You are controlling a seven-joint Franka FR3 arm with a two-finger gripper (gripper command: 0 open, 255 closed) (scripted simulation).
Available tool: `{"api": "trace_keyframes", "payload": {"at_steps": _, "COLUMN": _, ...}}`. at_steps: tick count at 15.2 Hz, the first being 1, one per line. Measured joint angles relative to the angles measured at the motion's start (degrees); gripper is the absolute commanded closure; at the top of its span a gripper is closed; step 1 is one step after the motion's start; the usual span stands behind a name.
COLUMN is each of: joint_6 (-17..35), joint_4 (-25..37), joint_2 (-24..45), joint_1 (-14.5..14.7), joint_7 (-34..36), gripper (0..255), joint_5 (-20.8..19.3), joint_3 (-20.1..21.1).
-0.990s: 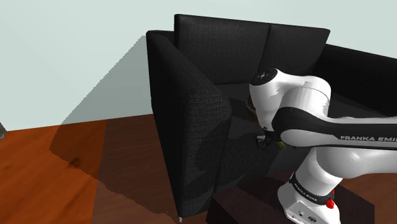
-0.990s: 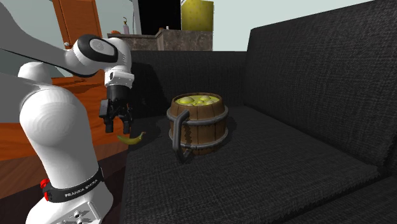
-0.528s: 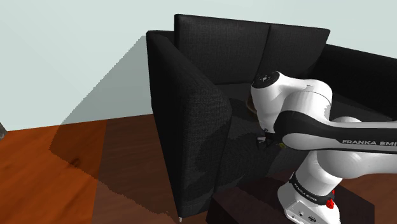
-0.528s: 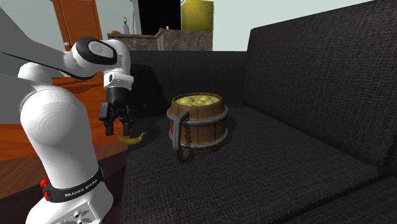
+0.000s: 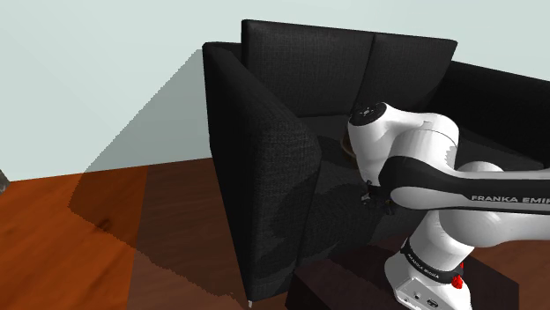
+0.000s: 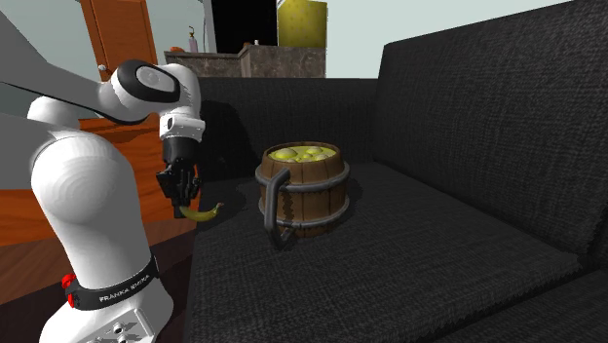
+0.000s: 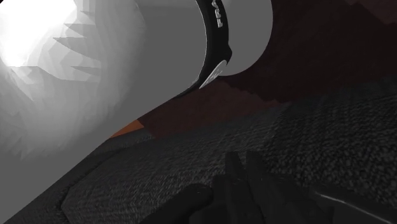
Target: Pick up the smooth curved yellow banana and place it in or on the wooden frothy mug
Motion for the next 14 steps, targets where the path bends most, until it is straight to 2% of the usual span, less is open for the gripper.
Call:
{"api": "trace_keyframes", "payload": {"at_steps": 4, "joint_6": 0.0, "joint_4": -0.1, "joint_2": 0.0, "joint_1": -0.1, "joint_7": -0.1, "gripper": 255, "joint_5": -0.1, "joint_3": 0.0}}
{"api": "trace_keyframes", "payload": {"at_steps": 5, "joint_6": 0.0, "joint_4": -0.1, "joint_2": 0.0, "joint_1": -0.1, "joint_7": -0.1, "gripper": 0, "joint_5": -0.1, "joint_3": 0.0}}
{"api": "trace_keyframes", "payload": {"at_steps": 6, "joint_6": 0.0, "joint_4": -0.1, "joint_2": 0.0, "joint_1": -0.1, "joint_7": -0.1, "gripper": 0, "joint_5": -0.1, "joint_3": 0.0}}
{"api": "trace_keyframes", "payload": {"at_steps": 7, "joint_6": -0.3, "joint_4": -0.2, "joint_2": -1.5, "joint_1": -1.4, "joint_7": -2.0, "gripper": 0, "joint_5": -0.9, "joint_3": -3.3}}
{"api": "trace_keyframes", "payload": {"at_steps": 9, "joint_6": -1.5, "joint_4": -0.4, "joint_2": -4.2, "joint_1": -6.3, "joint_7": -9.1, "gripper": 0, "joint_5": -2.7, "joint_3": -13.9}}
{"api": "trace_keyframes", "payload": {"at_steps": 12, "joint_6": 0.4, "joint_4": 3.4, "joint_2": 0.4, "joint_1": -16.3, "joint_7": -21.6, "gripper": 0, "joint_5": -6.1, "joint_3": -32.1}}
{"api": "trace_keyframes", "payload": {"at_steps": 13, "joint_6": 0.4, "joint_4": 4.9, "joint_2": 2.6, "joint_1": -18.5, "joint_7": -24.8, "gripper": 0, "joint_5": -6.7, "joint_3": -36.6}}
{"api": "trace_keyframes", "payload": {"at_steps": 14, "joint_6": 0.7, "joint_4": 5.0, "joint_2": 3.3, "joint_1": -19.4, "joint_7": -26.2, "gripper": 0, "joint_5": -6.7, "joint_3": -38.7}}
